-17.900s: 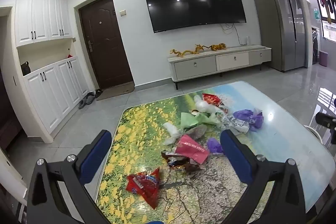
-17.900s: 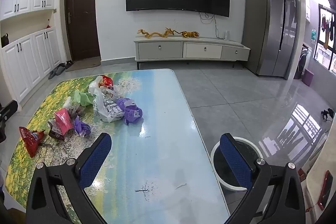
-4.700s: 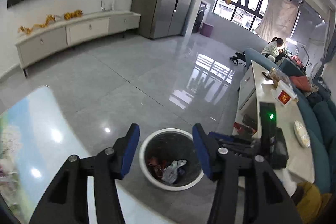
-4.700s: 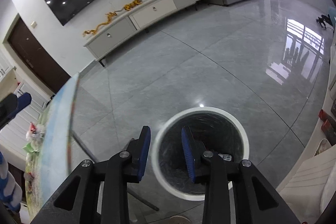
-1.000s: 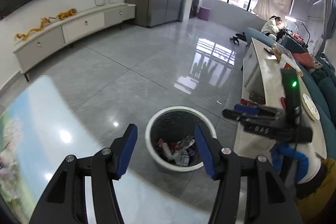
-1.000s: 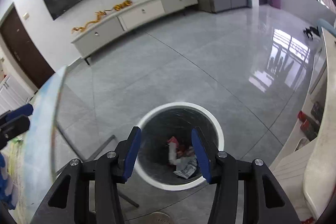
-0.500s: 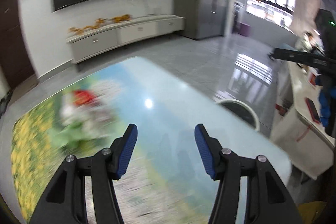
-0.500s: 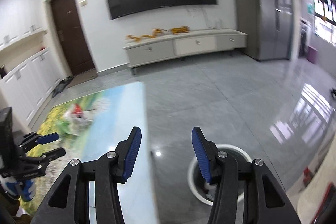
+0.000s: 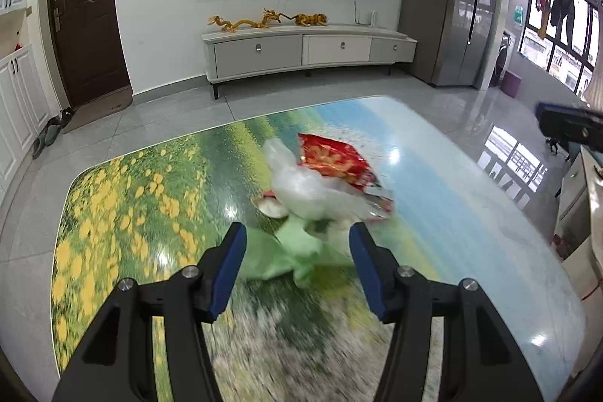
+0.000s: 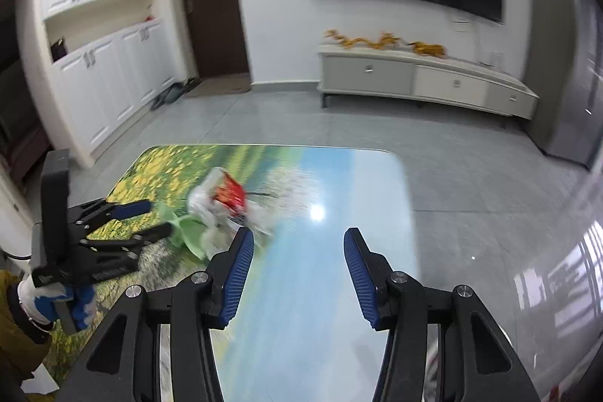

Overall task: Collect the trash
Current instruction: 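Reach both grippers back to the remaining white bags and red bag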

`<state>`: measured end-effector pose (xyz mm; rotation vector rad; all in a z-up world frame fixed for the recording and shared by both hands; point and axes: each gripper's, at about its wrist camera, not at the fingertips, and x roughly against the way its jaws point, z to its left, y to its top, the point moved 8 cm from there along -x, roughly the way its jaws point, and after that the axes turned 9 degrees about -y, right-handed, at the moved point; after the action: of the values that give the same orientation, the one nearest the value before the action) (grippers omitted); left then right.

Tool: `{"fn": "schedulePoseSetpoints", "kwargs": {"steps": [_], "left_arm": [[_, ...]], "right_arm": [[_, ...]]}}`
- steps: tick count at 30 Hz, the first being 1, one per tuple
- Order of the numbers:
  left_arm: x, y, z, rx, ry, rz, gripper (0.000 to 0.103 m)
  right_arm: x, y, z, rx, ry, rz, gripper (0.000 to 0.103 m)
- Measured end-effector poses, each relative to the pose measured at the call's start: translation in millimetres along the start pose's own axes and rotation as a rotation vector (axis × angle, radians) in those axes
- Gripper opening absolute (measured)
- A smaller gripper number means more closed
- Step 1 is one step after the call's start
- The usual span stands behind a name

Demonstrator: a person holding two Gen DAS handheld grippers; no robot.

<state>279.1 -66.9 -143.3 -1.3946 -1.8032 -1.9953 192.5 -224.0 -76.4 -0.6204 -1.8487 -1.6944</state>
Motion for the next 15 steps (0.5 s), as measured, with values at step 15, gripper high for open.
{"fn": "schedulePoseSetpoints", "kwargs": {"steps": [15], "left_arm": [[-16,-35,63,0.074,0.032,0.070,0.054]], "right_arm": [[-137,19,129,0.127,0.221,0.148,0.048]]}}
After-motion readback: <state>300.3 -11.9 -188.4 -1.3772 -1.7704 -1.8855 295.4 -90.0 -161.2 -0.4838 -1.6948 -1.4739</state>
